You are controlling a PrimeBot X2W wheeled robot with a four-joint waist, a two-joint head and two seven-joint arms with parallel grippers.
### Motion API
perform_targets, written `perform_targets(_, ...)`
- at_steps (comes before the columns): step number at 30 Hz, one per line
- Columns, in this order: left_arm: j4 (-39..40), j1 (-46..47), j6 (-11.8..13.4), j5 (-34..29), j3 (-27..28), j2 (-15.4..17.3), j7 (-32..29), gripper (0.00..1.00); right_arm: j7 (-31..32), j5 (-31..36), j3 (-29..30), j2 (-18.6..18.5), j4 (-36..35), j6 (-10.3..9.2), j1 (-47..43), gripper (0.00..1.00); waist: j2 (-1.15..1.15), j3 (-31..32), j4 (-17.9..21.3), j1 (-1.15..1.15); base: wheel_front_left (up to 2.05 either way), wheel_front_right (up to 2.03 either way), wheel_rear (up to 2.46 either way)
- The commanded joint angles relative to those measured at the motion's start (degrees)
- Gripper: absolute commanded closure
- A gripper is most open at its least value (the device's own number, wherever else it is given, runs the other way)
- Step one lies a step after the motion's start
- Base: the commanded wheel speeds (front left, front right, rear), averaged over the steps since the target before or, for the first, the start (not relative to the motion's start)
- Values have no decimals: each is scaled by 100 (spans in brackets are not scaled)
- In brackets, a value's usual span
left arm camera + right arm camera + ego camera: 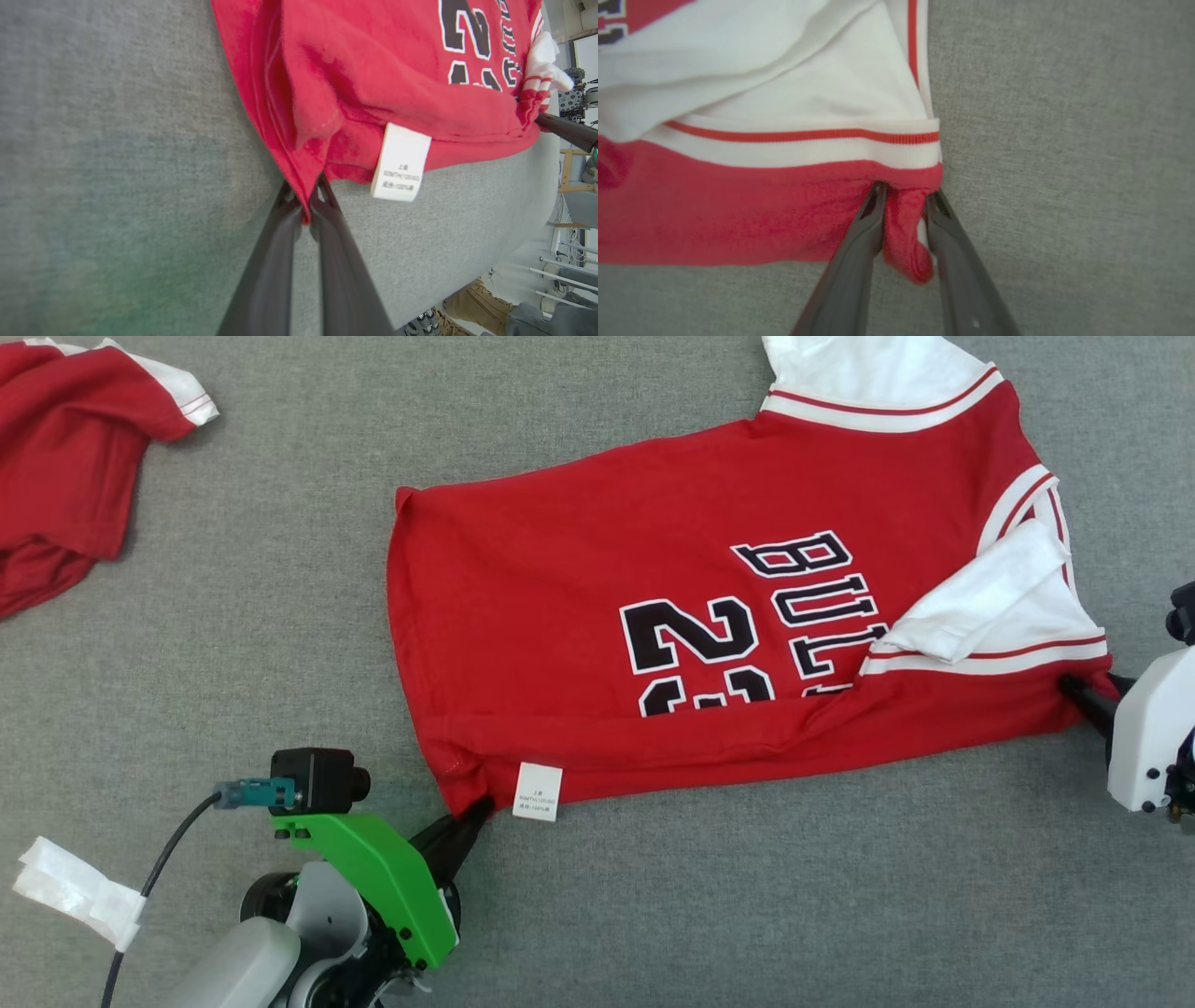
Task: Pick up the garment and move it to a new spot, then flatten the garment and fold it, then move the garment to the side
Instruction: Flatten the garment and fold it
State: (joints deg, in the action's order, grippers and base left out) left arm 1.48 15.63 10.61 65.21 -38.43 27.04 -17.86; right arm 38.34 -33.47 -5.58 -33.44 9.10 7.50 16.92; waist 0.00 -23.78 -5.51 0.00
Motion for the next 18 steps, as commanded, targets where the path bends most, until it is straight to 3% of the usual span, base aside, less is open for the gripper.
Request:
perform_targets(1,-76,31,-68,135,15,-28,-51,100,169,-180,-225,90,220,-3,-141,100,0,46,-18,0,0,0,0)
perform_targets(10,423,-104,-307,587,358,285,-212,100,821,-1533,316,-270,-363,0,195,100,0,365,-3,0,0,0,0)
perform_targets(18,1387,-438,-352,1279,783,602,-417,100,1808,-2121,1233,-235,-889,0,54,100,0,632,32,0,0,0,0)
